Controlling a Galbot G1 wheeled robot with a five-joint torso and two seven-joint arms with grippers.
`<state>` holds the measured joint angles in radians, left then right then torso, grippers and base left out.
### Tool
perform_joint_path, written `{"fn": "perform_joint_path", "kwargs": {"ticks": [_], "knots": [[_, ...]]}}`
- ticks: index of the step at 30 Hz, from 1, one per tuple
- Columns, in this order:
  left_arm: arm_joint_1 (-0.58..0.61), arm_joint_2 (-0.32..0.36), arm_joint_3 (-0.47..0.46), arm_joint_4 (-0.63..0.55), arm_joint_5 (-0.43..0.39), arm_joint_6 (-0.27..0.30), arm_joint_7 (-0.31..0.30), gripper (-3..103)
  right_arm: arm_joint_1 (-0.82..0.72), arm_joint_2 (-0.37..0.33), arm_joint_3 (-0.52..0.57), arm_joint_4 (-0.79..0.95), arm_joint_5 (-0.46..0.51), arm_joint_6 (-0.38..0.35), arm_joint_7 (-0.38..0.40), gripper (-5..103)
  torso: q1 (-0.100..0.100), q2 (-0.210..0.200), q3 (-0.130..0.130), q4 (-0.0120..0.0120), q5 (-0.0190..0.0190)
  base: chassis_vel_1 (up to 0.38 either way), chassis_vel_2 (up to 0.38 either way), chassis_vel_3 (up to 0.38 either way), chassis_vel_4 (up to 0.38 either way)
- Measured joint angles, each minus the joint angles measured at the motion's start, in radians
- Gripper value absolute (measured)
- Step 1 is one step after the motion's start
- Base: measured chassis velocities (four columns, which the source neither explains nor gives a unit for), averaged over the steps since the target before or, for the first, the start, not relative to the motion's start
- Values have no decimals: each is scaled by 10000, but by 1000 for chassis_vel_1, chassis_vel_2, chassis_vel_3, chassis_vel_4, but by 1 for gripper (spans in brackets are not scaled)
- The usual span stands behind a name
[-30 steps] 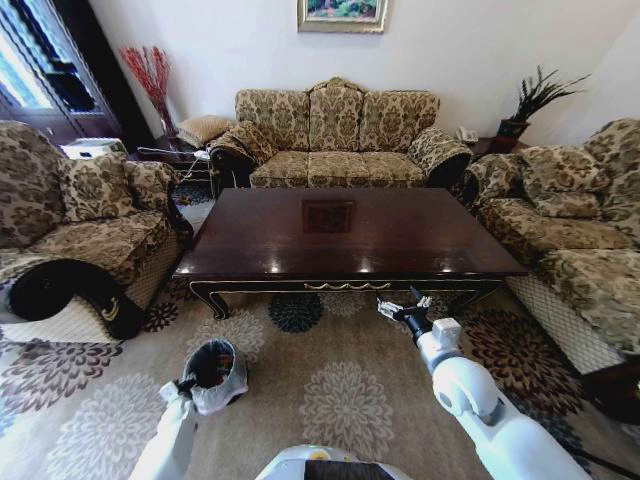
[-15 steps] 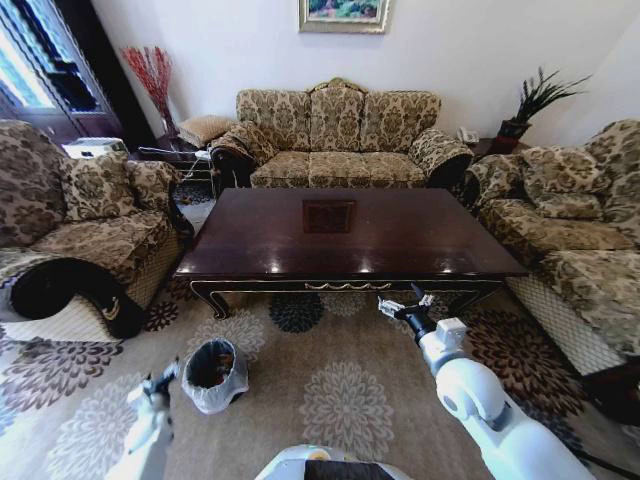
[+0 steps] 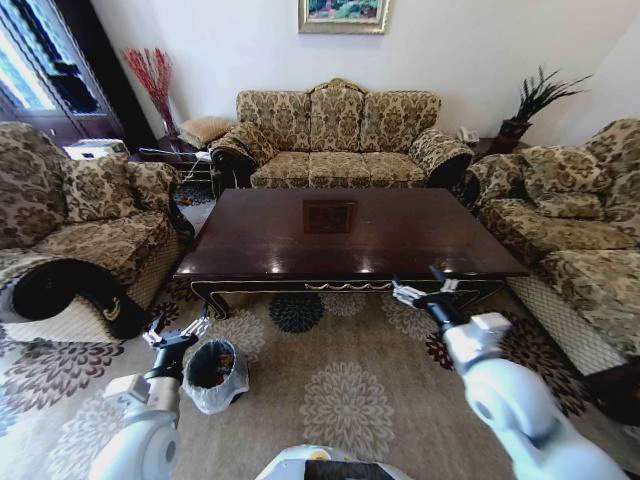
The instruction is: Move to the front of the table and place the trash on the table into the trash bin.
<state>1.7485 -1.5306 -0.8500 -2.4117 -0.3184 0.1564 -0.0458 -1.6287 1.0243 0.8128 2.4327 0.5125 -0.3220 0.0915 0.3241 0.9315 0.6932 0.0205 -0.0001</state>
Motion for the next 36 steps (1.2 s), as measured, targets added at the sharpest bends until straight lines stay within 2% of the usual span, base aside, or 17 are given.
{"fn": "perform_joint_path", "kwargs": {"ticks": [1,2,4,5,7,14,36], "knots": [[-42,112,-1,11,14,36,15,100,-544,218,445,7,-242,396,-395,100,0,0,0,-3,0,0,0,0,0],[-42,112,-1,11,14,36,15,100,-544,218,445,7,-242,396,-395,100,0,0,0,-3,0,0,0,0,0],[-130,345,24,159,235,4,108,100,-1419,777,820,-116,-877,1364,-992,100,-1,0,0,-3,0,0,0,0,0],[-130,345,24,159,235,4,108,100,-1419,777,820,-116,-877,1364,-992,100,-1,0,0,-3,0,0,0,0,0],[-98,374,151,104,382,-16,175,100,-1551,1289,680,-149,-1225,1661,-1102,100,-1,0,0,7,2,0,0,0,0],[32,347,311,-101,594,179,488,100,-1255,2009,-175,112,-1967,1586,-710,100,1,-1,2,9,1,0,0,0,0],[8,360,312,-108,581,200,496,100,-1182,1986,-299,117,-2031,1532,-587,100,1,-1,2,6,0,-2,-1,1,2]]}}
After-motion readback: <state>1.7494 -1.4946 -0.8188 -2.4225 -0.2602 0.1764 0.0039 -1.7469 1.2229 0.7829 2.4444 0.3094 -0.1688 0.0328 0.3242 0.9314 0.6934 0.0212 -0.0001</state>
